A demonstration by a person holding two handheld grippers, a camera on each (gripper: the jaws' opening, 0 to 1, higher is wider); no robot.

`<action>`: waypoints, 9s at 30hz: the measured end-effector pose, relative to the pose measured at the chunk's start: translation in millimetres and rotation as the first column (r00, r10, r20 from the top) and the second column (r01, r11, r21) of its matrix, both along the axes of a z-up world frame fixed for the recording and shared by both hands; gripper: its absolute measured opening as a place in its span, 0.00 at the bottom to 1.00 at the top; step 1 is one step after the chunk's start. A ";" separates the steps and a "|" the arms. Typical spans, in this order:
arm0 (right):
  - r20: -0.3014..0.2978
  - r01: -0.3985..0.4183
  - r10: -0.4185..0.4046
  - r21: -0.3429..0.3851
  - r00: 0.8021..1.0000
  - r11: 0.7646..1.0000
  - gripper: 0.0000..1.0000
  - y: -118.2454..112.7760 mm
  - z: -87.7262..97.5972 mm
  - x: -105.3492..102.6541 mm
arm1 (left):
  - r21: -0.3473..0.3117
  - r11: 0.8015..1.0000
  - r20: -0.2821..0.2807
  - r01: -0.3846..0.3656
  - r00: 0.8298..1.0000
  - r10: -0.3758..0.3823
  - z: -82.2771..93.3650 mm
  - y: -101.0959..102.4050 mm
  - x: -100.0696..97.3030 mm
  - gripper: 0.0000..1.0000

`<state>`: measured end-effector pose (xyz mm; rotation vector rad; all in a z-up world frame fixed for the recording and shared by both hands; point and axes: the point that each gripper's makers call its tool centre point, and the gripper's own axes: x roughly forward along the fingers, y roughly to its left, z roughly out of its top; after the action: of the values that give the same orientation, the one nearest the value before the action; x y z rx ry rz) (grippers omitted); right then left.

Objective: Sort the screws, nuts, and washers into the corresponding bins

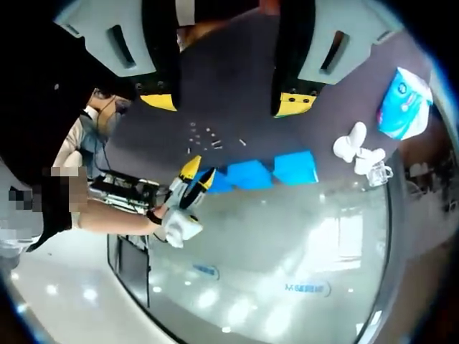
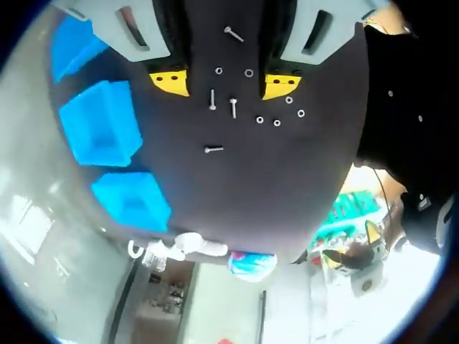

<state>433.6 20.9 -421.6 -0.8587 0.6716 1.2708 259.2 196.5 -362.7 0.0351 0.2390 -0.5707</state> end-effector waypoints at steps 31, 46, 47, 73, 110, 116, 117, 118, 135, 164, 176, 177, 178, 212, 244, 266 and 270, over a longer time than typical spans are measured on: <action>-0.045 -0.110 0.104 -0.178 0.994 0.978 0.11 16.4 -46.3 17.6 | -0.060 0.996 -0.025 -0.065 0.998 0.063 -10.5 18.6 -12.0 0.48; -0.105 -0.077 0.059 -0.173 0.993 0.982 0.00 14.5 -46.2 8.1 | -0.064 0.996 -0.018 -0.061 0.998 0.060 -9.5 16.5 -14.6 0.48; -0.107 -0.075 0.057 -0.171 0.993 0.982 0.00 13.8 -44.9 6.9 | -0.064 0.996 -0.017 -0.062 0.998 0.061 -9.3 16.7 -14.6 0.48; -0.010 0.292 -0.384 0.666 0.923 0.686 0.00 -42.5 102.3 -6.9 | -0.071 0.995 0.046 -0.073 0.996 0.077 9.5 21.5 -1.6 0.48; 0.061 0.375 -0.777 0.850 0.626 0.369 0.00 -151.8 132.9 21.6 | -0.062 0.996 0.084 -0.062 0.994 0.067 22.9 11.4 0.5 0.48; 0.069 0.403 -0.806 0.839 0.588 0.366 0.00 -165.2 131.9 57.3 | -0.060 0.996 0.086 -0.063 0.994 0.068 23.0 11.3 0.3 0.48; 0.062 0.411 -0.811 0.838 0.582 0.360 0.00 -167.3 131.6 63.8 | -0.061 0.996 0.086 -0.064 0.994 0.069 23.0 11.5 0.1 0.48; 0.066 0.419 -0.816 0.832 0.574 0.362 0.00 -169.7 130.4 70.7 | -0.062 0.996 0.087 -0.065 0.994 0.070 23.1 11.7 0.1 0.48; 0.083 0.519 -0.863 0.768 0.498 0.374 0.00 -181.5 102.6 152.7 | -0.057 0.994 0.072 -0.090 0.993 0.094 18.7 19.5 3.6 0.48; 0.055 0.521 -0.823 0.750 0.565 0.408 0.24 -159.1 89.0 150.4 | -0.062 0.995 0.070 -0.080 0.994 0.085 18.9 12.5 1.6 0.48; 0.045 0.448 -0.763 0.786 0.644 0.425 0.29 -138.4 106.3 86.9 | -0.072 0.994 0.081 -0.078 0.993 0.084 20.3 13.6 2.5 0.48; 0.047 0.439 -0.758 0.791 0.651 0.426 0.30 -136.8 109.3 80.2 | -0.072 0.994 0.082 -0.079 0.993 0.085 20.6 13.8 2.9 0.48; 0.045 0.429 -0.750 0.797 0.660 0.425 0.30 -134.6 112.3 72.7 | -0.072 0.994 0.084 -0.079 0.993 0.085 20.9 14.0 3.3 0.48; -0.108 0.431 -0.783 0.876 0.612 0.216 0.40 -198.9 98.1 -114.8 | -0.072 0.995 0.127 -0.073 0.988 0.082 32.3 12.4 12.9 0.49; 0.001 0.362 -0.556 0.758 0.831 0.543 0.42 -177.0 75.6 -144.0 | -0.059 0.996 0.117 -0.060 0.991 0.067 29.3 6.2 2.8 0.49; 0.084 0.206 -0.281 0.490 0.956 0.847 0.36 -117.7 80.7 -100.9 | -0.051 0.998 0.089 -0.045 0.995 0.049 16.6 1.2 -5.8 0.49; 0.098 0.164 -0.226 0.431 0.969 0.887 0.35 -101.9 80.5 -89.4 | -0.056 0.997 0.089 -0.050 0.995 0.055 15.7 3.3 -5.7 0.49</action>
<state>344.2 -80.9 -341.0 -0.5051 0.3354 1.1009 253.5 199.8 -347.0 0.0026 0.1362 -0.5215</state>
